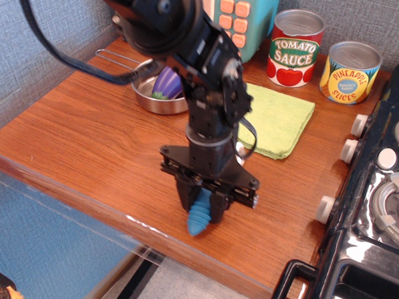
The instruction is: Move the spoon to the front left corner of the table
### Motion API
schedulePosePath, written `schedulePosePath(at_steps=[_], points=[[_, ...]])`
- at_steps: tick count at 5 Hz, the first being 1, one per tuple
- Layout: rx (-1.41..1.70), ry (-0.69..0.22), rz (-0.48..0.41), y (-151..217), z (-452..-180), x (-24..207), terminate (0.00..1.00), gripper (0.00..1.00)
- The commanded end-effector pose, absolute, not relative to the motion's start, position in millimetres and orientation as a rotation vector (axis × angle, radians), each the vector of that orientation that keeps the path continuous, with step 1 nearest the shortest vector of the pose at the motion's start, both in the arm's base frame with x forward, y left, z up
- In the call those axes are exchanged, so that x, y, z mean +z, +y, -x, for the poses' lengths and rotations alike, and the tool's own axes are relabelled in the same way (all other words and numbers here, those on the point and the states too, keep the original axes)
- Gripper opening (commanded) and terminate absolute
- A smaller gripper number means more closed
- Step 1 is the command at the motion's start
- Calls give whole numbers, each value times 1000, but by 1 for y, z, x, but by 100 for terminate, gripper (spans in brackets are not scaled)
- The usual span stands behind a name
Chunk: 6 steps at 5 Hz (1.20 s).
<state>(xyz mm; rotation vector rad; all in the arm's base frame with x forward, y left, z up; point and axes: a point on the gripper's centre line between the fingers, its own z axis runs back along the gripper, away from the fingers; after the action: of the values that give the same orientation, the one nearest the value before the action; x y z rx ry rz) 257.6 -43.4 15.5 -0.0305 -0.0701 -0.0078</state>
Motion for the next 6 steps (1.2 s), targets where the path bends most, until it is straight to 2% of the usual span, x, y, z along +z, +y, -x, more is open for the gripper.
schedulePosePath(at_steps=[1,2,4,5,6], points=[[70,-219,46,26,-288,87,0,0],[20,-212,0,74,-297,100,0,0],[-166,-151,-22,171,-303,84,0,0],[-220,-130,7,194,-302,70,0,0],[-203,-110,4,197,-291,64,0,0]])
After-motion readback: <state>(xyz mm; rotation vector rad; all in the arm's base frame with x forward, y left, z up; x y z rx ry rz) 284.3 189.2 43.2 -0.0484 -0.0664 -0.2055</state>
